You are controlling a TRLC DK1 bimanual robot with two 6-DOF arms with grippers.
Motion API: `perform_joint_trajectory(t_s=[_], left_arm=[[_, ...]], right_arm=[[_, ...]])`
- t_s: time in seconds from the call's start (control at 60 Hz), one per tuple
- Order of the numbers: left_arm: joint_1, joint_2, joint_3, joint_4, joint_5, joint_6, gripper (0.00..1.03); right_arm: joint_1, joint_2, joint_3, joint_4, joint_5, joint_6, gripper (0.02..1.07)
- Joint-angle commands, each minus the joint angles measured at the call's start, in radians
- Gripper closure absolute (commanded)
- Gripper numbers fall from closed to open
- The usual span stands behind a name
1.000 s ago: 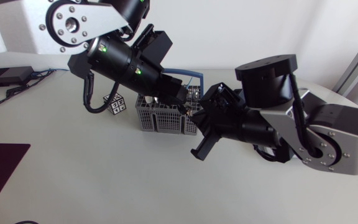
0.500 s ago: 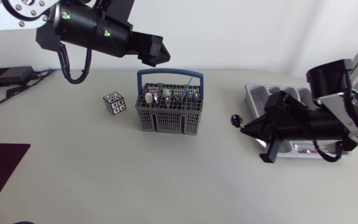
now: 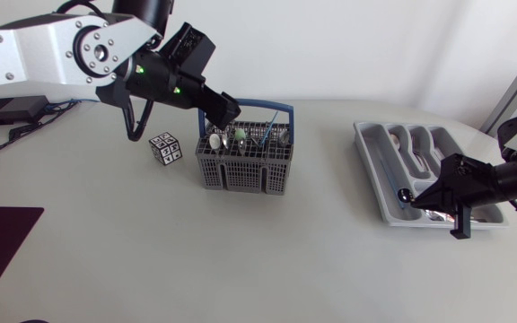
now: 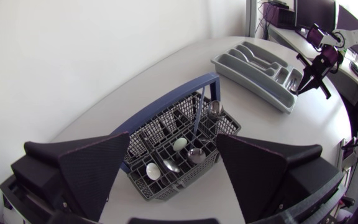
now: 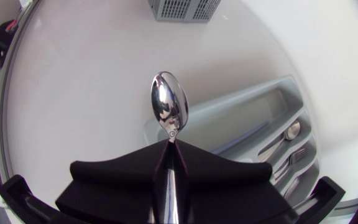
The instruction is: Transfer all utensils from the basket to the drawer tray.
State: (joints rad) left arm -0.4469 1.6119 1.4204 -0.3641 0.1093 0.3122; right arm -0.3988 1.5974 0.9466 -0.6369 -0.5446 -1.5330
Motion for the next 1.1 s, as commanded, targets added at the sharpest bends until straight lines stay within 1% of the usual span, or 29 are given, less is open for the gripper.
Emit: perform_joint_trajectory(t_s=[0.0, 0.167, 0.283, 0.367, 0.4, 0.533, 0.6, 0.667, 0.767, 0.817, 0.883, 0.9, 0.95, 0.983, 1.033, 1.083], left_arm=[[0.001, 0.033, -0.029, 0.008, -0.013, 0.033, 0.06], [-0.032, 0.057, -0.046, 0.008, -0.068, 0.041, 0.06], [-0.052, 0.060, -0.052, 0.001, -0.095, 0.039, 0.06], [-0.061, 0.069, -0.048, -0.018, -0.108, 0.038, 0.06], [-0.064, 0.072, -0.046, -0.022, -0.109, 0.038, 0.06], [-0.072, 0.094, -0.029, -0.052, -0.126, 0.031, 0.07], [-0.075, 0.106, -0.020, -0.067, -0.131, 0.027, 0.08], [-0.079, 0.120, -0.008, -0.076, -0.154, 0.019, 0.10], [-0.093, 0.138, 0.009, -0.078, -0.191, 0.019, 0.12], [-0.098, 0.151, 0.023, -0.078, -0.204, 0.019, 0.12], [-0.096, 0.172, 0.048, -0.079, -0.221, 0.015, 0.13], [-0.096, 0.180, 0.058, -0.085, -0.226, 0.005, 0.15], [-0.096, 0.194, 0.080, -0.098, -0.226, -0.005, 0.17], [-0.098, 0.200, 0.087, -0.099, -0.226, -0.007, 0.17], [-0.101, 0.210, 0.100, -0.099, -0.237, -0.009, 0.17], [-0.101, 0.223, 0.114, -0.099, -0.243, -0.019, 0.19]], right_arm=[[-0.052, 0.079, 0.052, -0.017, 0.031, -0.170, 0.98], [-0.127, 0.193, 0.141, 0.003, 0.109, -0.300, 0.98], [-0.167, 0.240, 0.182, 0.023, 0.138, -0.355, 0.98], [-0.179, 0.279, 0.219, 0.025, 0.166, -0.363, 0.89], [-0.184, 0.286, 0.221, 0.031, 0.172, -0.375, 0.87], [-0.189, 0.306, 0.198, 0.105, 0.201, -0.394, 0.77], [-0.189, 0.302, 0.189, 0.117, 0.199, -0.394, 0.70], [-0.189, 0.283, 0.178, 0.140, 0.196, -0.381, 0.63], [-0.187, 0.246, 0.169, 0.140, 0.190, -0.335, 0.51], [-0.183, 0.225, 0.170, 0.128, 0.172, -0.285, 0.45], [-0.169, 0.203, 0.173, 0.102, 0.164, -0.228, 0.41], [-0.164, 0.200, 0.175, 0.100, 0.164, -0.204, 0.39], [-0.153, 0.182, 0.173, 0.089, 0.164, -0.130, 0.31], [-0.143, 0.151, 0.155, 0.072, 0.158, -0.116, 0.26], [-0.127, 0.116, 0.126, 0.080, 0.137, -0.087, 0.17], [-0.106, 0.095, 0.118, 0.068, 0.130, -0.029, 0.14]])
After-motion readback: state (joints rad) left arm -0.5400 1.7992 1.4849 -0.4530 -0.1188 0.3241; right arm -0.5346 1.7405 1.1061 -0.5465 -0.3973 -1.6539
